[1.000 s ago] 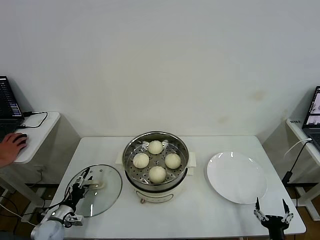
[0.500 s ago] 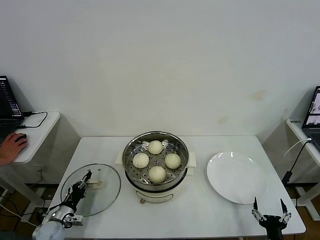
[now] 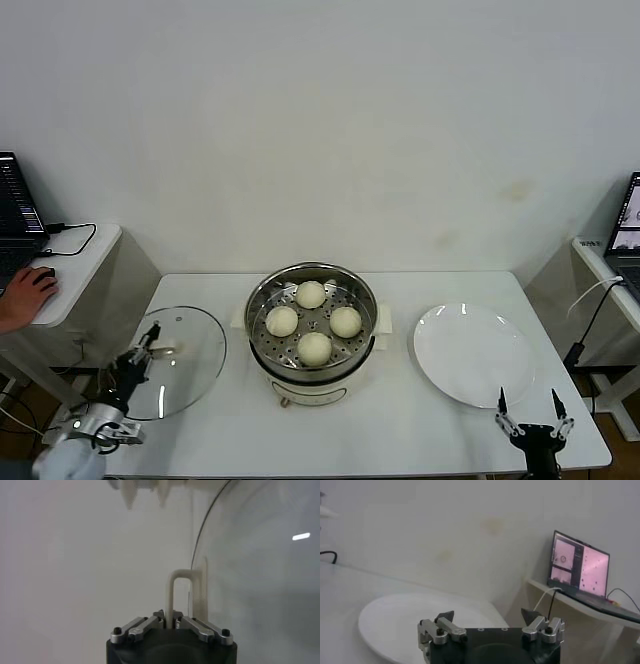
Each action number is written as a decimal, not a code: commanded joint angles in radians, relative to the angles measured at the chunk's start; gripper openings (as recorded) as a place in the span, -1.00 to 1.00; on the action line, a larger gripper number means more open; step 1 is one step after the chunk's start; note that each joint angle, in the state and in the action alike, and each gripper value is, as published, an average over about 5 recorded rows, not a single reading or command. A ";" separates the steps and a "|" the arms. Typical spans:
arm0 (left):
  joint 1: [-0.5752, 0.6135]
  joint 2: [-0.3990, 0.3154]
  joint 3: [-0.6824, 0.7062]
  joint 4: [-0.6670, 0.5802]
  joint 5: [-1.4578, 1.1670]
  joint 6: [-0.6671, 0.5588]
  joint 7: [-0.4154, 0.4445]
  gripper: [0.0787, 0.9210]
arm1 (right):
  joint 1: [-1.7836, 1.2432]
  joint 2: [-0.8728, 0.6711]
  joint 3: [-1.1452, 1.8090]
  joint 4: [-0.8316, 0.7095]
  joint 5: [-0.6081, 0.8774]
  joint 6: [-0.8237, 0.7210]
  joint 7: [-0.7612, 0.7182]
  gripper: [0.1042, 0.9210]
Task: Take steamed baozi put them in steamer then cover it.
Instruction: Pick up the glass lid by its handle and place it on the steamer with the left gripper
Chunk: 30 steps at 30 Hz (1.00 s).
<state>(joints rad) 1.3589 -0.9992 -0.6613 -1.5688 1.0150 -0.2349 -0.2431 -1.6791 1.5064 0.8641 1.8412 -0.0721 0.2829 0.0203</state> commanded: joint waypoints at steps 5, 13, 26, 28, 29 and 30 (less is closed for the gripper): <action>0.046 0.205 -0.073 -0.385 -0.232 0.190 0.266 -0.82 | -0.009 0.004 -0.018 0.018 -0.009 0.012 -0.001 0.76; -0.020 0.257 0.067 -0.471 -0.312 0.311 0.319 -0.82 | -0.010 0.011 -0.021 0.024 -0.020 0.019 -0.002 0.76; -0.344 0.057 0.491 -0.440 -0.102 0.564 0.381 -0.82 | -0.006 0.043 -0.053 0.008 -0.055 0.030 -0.001 0.76; -0.378 0.022 0.523 -0.425 -0.074 0.574 0.395 -0.82 | -0.006 0.046 -0.059 0.002 -0.061 0.032 0.000 0.76; -0.391 0.007 0.538 -0.419 -0.063 0.578 0.401 -0.82 | -0.005 0.047 -0.061 -0.001 -0.065 0.032 0.000 0.76; -0.405 -0.007 0.553 -0.413 -0.054 0.583 0.407 -0.82 | -0.003 0.048 -0.064 -0.004 -0.069 0.032 0.001 0.76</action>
<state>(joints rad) 1.1560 -0.8725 -0.3533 -1.9903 0.8456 0.2103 0.0934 -1.6844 1.5473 0.8124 1.8469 -0.1244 0.3140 0.0199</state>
